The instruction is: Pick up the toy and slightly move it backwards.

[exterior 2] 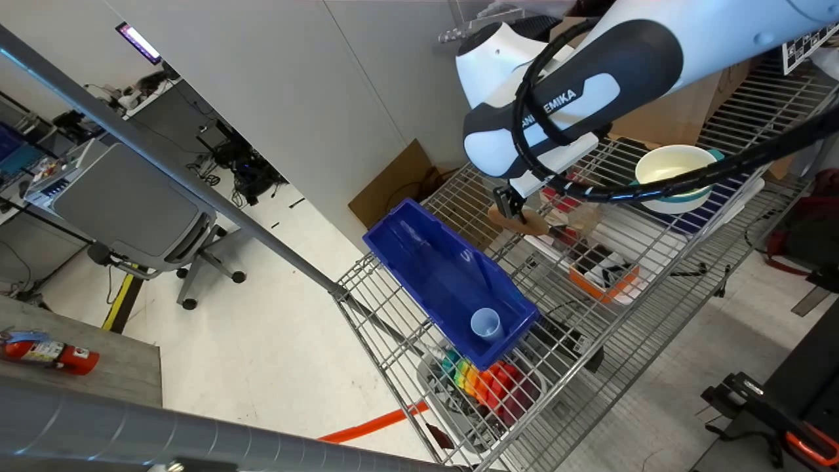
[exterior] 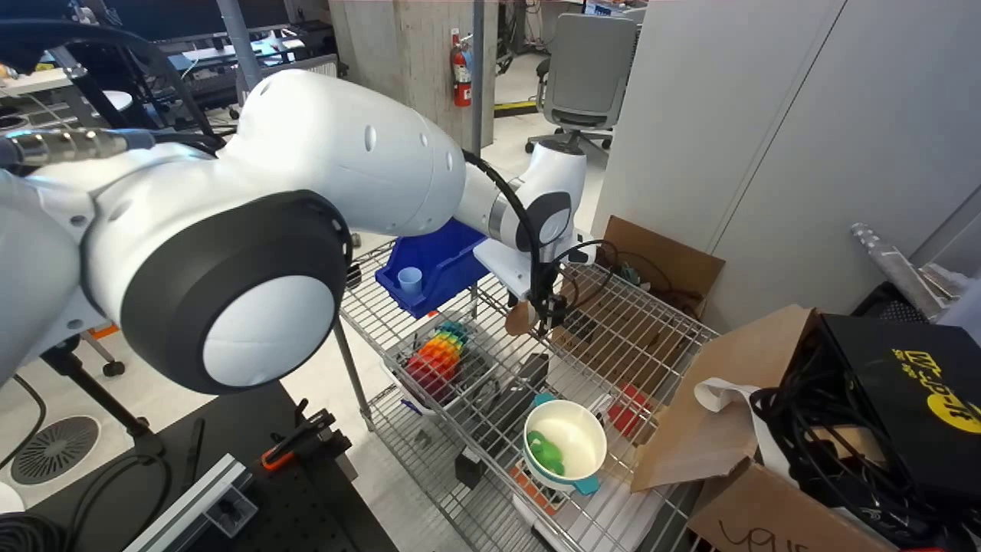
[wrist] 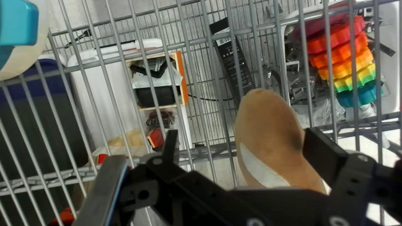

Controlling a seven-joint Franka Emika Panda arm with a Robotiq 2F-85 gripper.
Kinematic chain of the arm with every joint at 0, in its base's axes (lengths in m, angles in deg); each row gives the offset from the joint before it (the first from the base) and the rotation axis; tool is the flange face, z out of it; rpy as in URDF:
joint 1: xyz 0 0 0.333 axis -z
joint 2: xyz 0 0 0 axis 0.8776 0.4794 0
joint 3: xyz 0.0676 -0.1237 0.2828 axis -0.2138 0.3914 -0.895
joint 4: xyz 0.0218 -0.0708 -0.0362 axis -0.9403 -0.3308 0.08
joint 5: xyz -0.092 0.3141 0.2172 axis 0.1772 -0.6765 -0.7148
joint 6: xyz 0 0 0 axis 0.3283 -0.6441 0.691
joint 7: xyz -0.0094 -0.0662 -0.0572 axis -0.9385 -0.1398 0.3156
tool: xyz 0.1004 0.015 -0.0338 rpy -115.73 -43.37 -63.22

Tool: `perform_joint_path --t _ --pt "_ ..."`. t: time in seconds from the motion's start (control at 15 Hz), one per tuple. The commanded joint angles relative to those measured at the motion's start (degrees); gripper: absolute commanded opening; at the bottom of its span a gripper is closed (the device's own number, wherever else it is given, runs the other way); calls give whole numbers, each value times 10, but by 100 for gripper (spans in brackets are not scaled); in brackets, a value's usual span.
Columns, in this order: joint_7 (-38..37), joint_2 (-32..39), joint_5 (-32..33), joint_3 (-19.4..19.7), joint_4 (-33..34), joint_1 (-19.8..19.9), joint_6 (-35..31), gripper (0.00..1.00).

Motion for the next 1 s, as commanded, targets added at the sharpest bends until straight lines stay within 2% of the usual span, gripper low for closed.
perform_joint_path --t 0.0,0.27,0.4,0.67,0.73,0.8,0.93 --pt "-20 -55 27 22 -110 -14 -135 100" --pt "-60 -47 44 67 -161 -50 -324 100" --pt "-60 -33 35 73 -153 -61 -326 100" --pt "-42 3 23 56 -105 -65 -265 100" --pt "-42 15 22 54 -87 -66 -245 75" --pt "-49 25 22 58 -69 -69 -222 74" --pt "-69 46 29 70 -34 -78 -195 58"
